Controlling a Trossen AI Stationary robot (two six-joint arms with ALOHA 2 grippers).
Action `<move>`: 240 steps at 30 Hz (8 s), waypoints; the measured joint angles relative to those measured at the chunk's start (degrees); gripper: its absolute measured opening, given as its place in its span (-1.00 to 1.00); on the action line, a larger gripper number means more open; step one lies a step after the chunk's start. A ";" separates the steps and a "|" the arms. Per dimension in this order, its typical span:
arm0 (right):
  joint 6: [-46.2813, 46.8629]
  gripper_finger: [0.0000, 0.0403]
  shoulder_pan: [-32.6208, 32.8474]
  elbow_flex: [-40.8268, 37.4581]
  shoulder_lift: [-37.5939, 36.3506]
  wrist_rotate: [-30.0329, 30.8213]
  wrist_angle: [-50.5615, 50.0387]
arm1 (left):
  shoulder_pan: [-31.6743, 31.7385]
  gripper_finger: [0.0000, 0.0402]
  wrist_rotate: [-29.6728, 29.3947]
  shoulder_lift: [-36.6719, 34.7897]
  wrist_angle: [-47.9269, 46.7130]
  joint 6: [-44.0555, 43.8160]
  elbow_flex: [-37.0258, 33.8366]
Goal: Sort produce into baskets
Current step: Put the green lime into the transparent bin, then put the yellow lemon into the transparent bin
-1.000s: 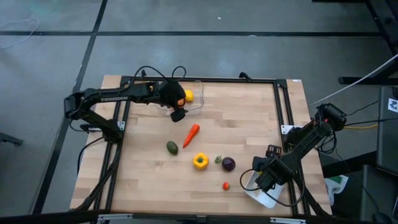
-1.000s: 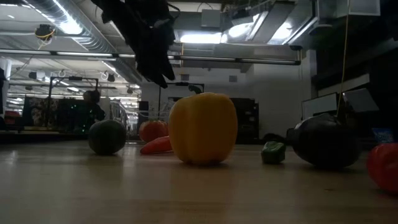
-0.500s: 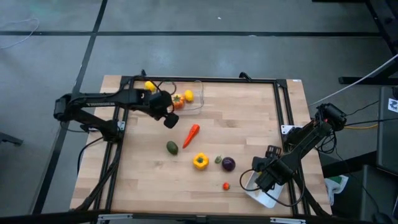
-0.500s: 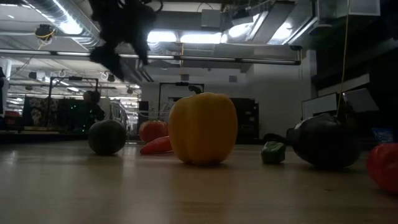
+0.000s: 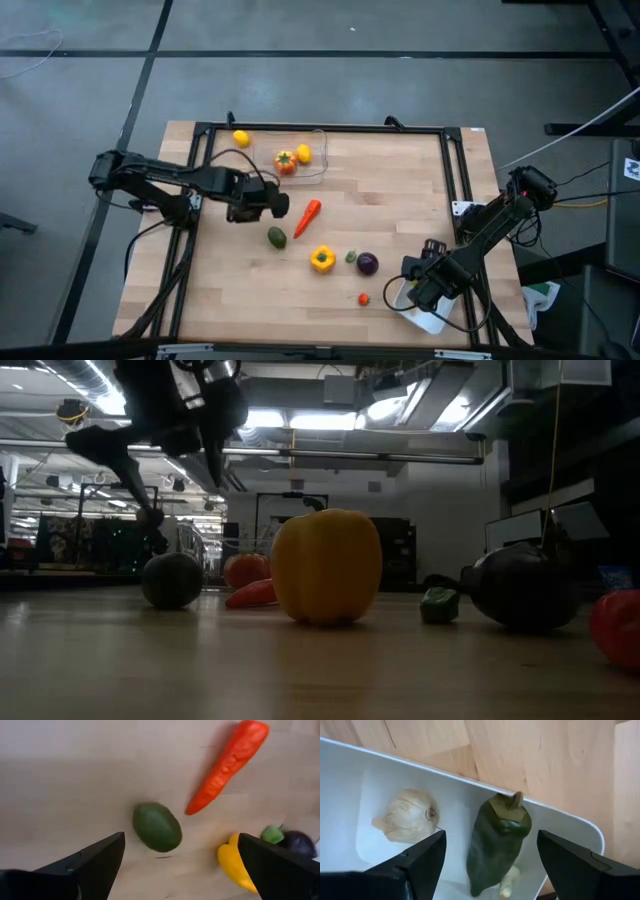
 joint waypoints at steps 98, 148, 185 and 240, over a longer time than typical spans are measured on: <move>-0.28 0.54 -0.01 0.00 -0.04 4.10 1.16 | 33.00 0.33 -15.88 3.88 21.21 77.76 -4.06; -0.63 0.54 0.00 0.00 -0.02 4.09 1.11 | 37.80 0.49 -16.21 7.05 20.91 85.43 -0.19; -0.20 0.54 -0.01 0.00 0.00 4.12 1.11 | 62.21 0.49 -12.57 11.18 3.26 46.47 4.39; -0.24 0.54 -0.02 0.00 0.02 5.60 1.09 | 64.86 0.10 -9.40 20.28 13.69 47.13 4.50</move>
